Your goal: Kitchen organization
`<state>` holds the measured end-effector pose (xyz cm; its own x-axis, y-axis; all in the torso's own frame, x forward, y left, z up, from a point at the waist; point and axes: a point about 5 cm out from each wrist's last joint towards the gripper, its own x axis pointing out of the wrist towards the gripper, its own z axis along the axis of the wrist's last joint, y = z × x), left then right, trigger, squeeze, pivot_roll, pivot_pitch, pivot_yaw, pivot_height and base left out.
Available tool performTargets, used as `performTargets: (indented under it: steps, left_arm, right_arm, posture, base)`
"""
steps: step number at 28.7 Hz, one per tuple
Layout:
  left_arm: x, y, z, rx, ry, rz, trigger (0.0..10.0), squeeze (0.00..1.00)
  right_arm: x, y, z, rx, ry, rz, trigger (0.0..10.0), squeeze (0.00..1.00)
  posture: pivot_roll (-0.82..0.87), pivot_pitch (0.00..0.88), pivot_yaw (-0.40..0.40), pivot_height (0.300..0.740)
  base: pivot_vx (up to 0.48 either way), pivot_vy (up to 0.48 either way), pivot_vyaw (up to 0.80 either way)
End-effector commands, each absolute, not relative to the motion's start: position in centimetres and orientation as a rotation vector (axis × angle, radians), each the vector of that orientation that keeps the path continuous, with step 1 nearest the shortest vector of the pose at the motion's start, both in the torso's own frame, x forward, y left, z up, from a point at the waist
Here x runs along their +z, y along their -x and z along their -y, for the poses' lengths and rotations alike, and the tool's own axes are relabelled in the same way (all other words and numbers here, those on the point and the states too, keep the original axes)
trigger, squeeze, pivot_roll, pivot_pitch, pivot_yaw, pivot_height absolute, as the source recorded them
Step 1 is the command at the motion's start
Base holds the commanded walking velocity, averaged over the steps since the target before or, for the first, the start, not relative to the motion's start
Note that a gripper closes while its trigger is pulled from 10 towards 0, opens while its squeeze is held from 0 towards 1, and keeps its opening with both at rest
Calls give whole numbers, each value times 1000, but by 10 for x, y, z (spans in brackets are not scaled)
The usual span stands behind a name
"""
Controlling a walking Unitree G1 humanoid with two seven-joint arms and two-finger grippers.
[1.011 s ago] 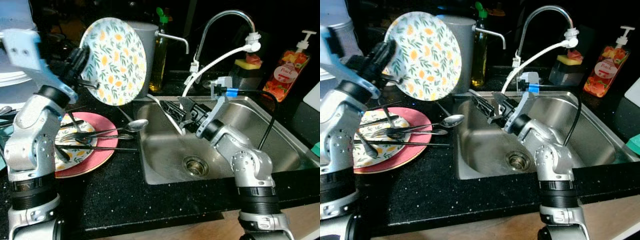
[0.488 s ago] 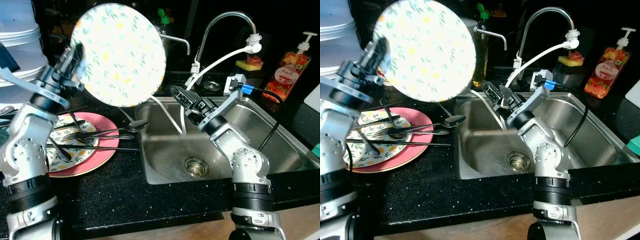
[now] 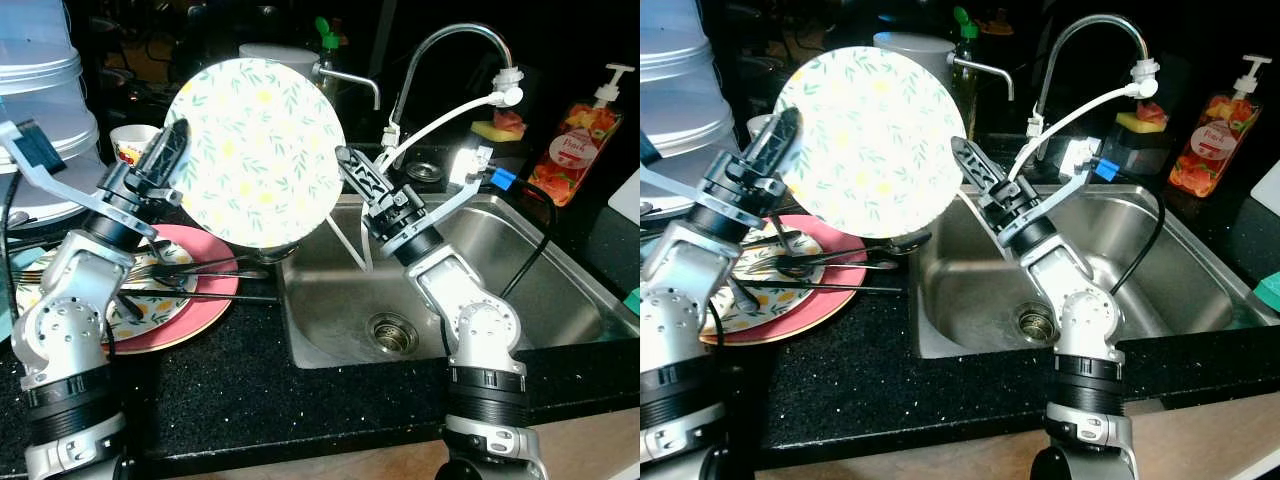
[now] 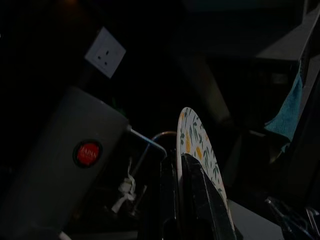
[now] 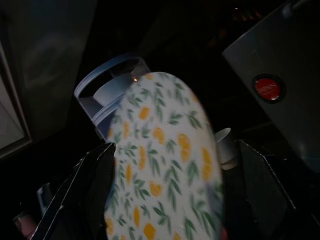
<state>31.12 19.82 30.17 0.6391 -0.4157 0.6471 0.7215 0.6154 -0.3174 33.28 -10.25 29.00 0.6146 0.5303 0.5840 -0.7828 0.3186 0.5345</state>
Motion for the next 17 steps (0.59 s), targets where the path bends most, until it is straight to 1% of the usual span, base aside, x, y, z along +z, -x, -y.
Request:
performTargets:
  steps: [1,7,14,15,16,17]
  left_arm:
    - [305,-308,-192,-727,621,575,0,0]
    - [311,-304,-194,-736,692,616,0,0]
    - [310,-304,-191,-749,691,596,0,0]
    - [308,-304,-188,-755,672,573,0,0]
    - [308,-304,-188,-755,672,573,0,0]
    - [306,-305,-187,-756,662,562,0,0]
  right_arm:
    - [291,-330,102,901,-879,326,10000,0]
    - [284,-334,103,853,-837,291,10000,0]
    - [283,-334,103,856,-815,279,10000,0]
    - [283,-333,102,866,-816,274,4627,0]
    - [283,-333,102,866,-816,274,4627,0]
    - [283,-332,102,873,-822,273,0,0]
  posture:
    - [51,29,-66,740]
    - [54,35,-65,740]
    - [54,34,-65,740]
    - [54,33,-64,740]
    - [54,33,-64,740]
    - [54,33,-64,740]
  base:
    - [0,0,0]
    - [0,0,0]
    - [0,0,0]
    - [0,0,0]
    - [0,0,0]
    - [0,0,0]
